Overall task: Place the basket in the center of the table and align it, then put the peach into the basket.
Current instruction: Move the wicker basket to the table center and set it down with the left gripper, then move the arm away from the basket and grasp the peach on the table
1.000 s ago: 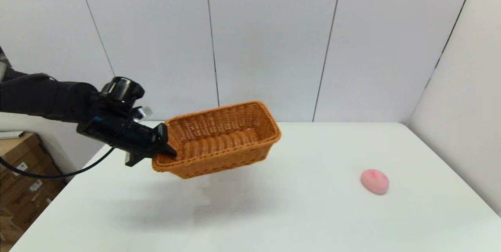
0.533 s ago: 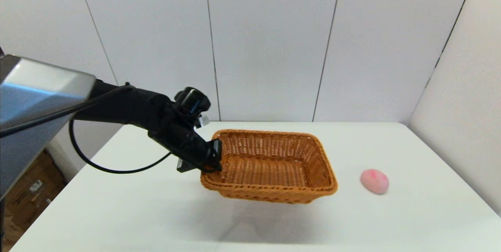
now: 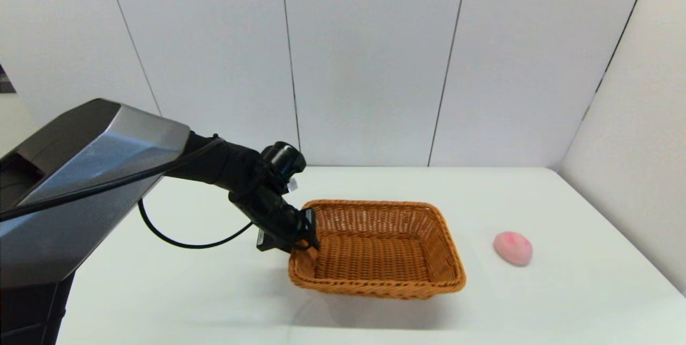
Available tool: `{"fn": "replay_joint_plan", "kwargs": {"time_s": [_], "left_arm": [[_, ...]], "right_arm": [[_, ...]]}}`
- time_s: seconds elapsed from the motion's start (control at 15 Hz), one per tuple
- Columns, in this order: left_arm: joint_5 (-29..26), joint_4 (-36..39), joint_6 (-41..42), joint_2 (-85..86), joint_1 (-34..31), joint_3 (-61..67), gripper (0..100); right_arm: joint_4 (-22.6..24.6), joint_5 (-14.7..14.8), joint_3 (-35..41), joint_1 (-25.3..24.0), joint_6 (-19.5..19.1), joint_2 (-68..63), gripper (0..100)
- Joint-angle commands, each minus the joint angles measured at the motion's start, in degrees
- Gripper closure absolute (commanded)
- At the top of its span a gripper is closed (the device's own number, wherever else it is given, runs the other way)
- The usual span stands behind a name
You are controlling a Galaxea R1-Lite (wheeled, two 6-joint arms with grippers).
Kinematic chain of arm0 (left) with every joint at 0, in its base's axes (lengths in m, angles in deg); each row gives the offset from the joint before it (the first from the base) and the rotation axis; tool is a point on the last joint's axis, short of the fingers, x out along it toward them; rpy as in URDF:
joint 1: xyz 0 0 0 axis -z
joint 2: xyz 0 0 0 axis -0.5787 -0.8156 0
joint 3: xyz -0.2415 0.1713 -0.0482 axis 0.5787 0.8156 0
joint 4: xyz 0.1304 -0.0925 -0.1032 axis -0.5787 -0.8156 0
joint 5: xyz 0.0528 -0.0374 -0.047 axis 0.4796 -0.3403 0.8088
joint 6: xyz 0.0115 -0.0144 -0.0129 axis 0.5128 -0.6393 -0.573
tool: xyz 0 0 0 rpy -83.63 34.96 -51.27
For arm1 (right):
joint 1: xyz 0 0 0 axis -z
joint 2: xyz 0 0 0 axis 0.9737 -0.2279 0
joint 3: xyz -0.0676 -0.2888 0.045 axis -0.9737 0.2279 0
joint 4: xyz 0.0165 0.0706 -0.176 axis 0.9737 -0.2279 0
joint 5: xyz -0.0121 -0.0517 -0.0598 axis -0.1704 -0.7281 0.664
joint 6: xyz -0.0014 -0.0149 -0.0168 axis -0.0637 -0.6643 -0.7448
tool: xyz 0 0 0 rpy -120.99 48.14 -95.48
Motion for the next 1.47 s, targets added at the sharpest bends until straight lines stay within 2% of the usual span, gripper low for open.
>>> {"fn": "replay_joint_plan", "kwargs": {"time_s": [0.07, 0.33, 0.47, 0.6, 0.73, 1.27, 1.4, 1.47], "left_arm": [[0.2, -2.9, 3.9, 7.7, -4.8, 0.0, 0], [0.9, -15.4, 15.6, 28.1, -18.5, 4.1, 0], [4.1, -16.9, 20.7, 44.1, -23.3, 15.5, 0], [10.6, -14.6, 20.5, 57.4, -23.3, 25.9, 0], [14.0, -11.8, 20.4, 69.7, -23.4, 32.9, 0], [15.9, -8.7, 24.2, 112.4, -23.3, 55.8, 0], [17.0, 0.3, 26.0, 118.6, -25.0, 64.8, 0], [17.7, 7.5, 27.1, 122.1, -25.1, 70.9, 0]], "right_arm": [[0.1, 0.0, 0.0, -0.1, 0.1, 0.0, 0], [0.1, 0.0, 0.0, -0.1, 0.1, 0.0, 0], [0.1, 0.0, 0.0, 0.0, 0.1, 0.0, 0], [0.1, 0.0, 0.0, -0.1, 0.1, 0.0, 0], [0.3, 0.0, 0.0, 0.0, 0.2, 0.0, 0], [0.4, 0.0, 0.1, -0.1, 0.3, 0.0, 0], [0.4, 0.0, 0.1, 0.0, 0.3, 0.0, 0], [0.4, 0.0, 0.1, -0.1, 0.3, 0.0, 0]]}}
